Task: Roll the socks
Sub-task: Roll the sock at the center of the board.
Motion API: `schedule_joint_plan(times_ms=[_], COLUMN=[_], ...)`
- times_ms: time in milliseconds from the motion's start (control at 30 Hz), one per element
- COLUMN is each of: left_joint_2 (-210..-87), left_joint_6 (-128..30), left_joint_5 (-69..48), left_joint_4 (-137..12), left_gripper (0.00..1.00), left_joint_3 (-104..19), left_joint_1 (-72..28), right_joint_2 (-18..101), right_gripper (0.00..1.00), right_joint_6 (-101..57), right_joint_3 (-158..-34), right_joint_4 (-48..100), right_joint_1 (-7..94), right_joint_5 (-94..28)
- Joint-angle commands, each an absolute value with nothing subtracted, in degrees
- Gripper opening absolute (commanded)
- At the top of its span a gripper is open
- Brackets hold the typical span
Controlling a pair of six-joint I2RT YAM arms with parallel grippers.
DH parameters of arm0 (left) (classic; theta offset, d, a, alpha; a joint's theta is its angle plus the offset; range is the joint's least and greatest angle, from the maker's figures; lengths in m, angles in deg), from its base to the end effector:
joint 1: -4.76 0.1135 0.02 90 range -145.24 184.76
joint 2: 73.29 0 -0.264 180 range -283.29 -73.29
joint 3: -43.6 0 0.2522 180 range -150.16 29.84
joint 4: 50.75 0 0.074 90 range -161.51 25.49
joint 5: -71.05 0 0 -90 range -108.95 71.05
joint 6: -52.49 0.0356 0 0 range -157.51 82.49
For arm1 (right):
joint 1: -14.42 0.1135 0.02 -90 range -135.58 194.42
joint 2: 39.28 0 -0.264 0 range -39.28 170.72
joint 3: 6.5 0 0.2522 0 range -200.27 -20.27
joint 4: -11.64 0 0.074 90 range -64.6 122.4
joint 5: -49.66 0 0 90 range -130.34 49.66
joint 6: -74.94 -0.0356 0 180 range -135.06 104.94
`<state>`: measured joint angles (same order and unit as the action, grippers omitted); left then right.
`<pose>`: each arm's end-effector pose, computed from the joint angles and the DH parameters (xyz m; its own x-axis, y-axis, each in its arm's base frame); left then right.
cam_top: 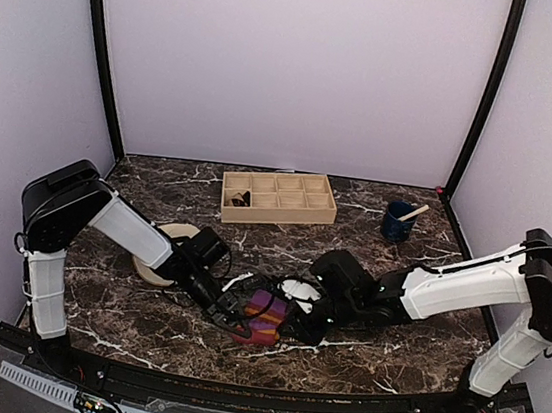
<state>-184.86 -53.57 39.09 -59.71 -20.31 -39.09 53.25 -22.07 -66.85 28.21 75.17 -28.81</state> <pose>0.2228 -0.2559 0.0951 -0.7733 0.5398 -0.3327 0.5093 0.2161 -0.8330 0.1486 0.2800 0.1611 -0.4768 -0.6067 -0.6361 -0.8676 0.4411 0.2296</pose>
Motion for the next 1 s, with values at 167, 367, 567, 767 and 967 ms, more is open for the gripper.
schedule_joint_plan(times_ms=[167, 367, 567, 767, 967], left_joint_2=[-186.9, -187.5, -187.7, -187.8, -188.1], left_joint_6=[-49.8, -49.2, -48.9, -48.4, -48.4], left_joint_5=[42.2, 43.0, 43.4, 43.7, 44.1], left_joint_4=[-66.5, -67.4, -67.7, -68.2, -68.3], left_gripper=[0.00, 0.00, 0.00, 0.00, 0.00], left_joint_3=[-24.3, -24.7, -24.9, -25.2, -25.3], left_joint_1=[-38.4, -38.2, -38.1, -38.0, -38.1], right_joint_2=[52.5, 54.3, 57.0, 59.9, 61.9], right_gripper=[0.35, 0.42, 0.43, 0.44, 0.43], right_joint_6=[-9.7, -4.1, -0.1, 3.9, 6.8], right_joint_3=[-66.2, -67.8, -69.4, -71.8, -72.9], right_joint_4=[26.1, 26.0, 25.9, 26.3, 26.5], right_joint_1=[87.9, 93.3, 95.2, 95.5, 95.6], right_joint_5=[-55.8, -62.5, -63.9, -63.9, -62.8])
